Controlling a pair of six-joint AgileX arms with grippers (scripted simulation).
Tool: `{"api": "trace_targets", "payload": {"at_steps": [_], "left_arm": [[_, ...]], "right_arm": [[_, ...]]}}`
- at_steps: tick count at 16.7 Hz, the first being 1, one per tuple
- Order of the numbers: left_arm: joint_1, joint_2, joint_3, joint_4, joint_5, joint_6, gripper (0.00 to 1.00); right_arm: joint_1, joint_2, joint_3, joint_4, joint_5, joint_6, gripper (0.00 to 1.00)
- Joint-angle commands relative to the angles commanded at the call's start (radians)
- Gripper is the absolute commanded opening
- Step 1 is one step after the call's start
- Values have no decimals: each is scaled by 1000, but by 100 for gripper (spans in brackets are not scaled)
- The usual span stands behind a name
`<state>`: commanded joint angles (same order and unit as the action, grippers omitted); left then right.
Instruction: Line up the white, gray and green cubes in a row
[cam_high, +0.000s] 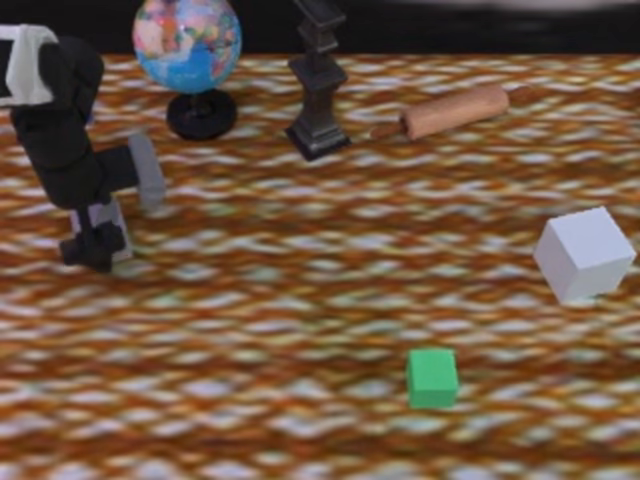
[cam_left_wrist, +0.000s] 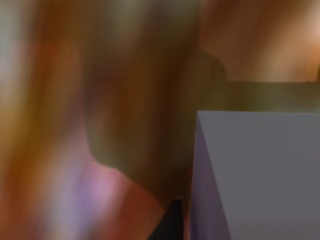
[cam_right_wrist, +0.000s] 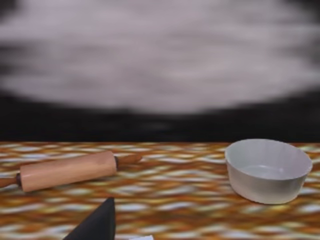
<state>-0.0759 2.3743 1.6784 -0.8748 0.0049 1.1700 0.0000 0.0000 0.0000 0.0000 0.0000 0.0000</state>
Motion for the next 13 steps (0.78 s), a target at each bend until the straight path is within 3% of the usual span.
{"api": "trace_targets", "payload": {"at_steps": [4,13], "left_arm": [[0,0,0,0,0,0,2],[-3,-27,-1,-22,8,-10,0]], "right_arm": [[0,0,0,0,0,0,100],[0,0,0,0,0,0,100]]}}
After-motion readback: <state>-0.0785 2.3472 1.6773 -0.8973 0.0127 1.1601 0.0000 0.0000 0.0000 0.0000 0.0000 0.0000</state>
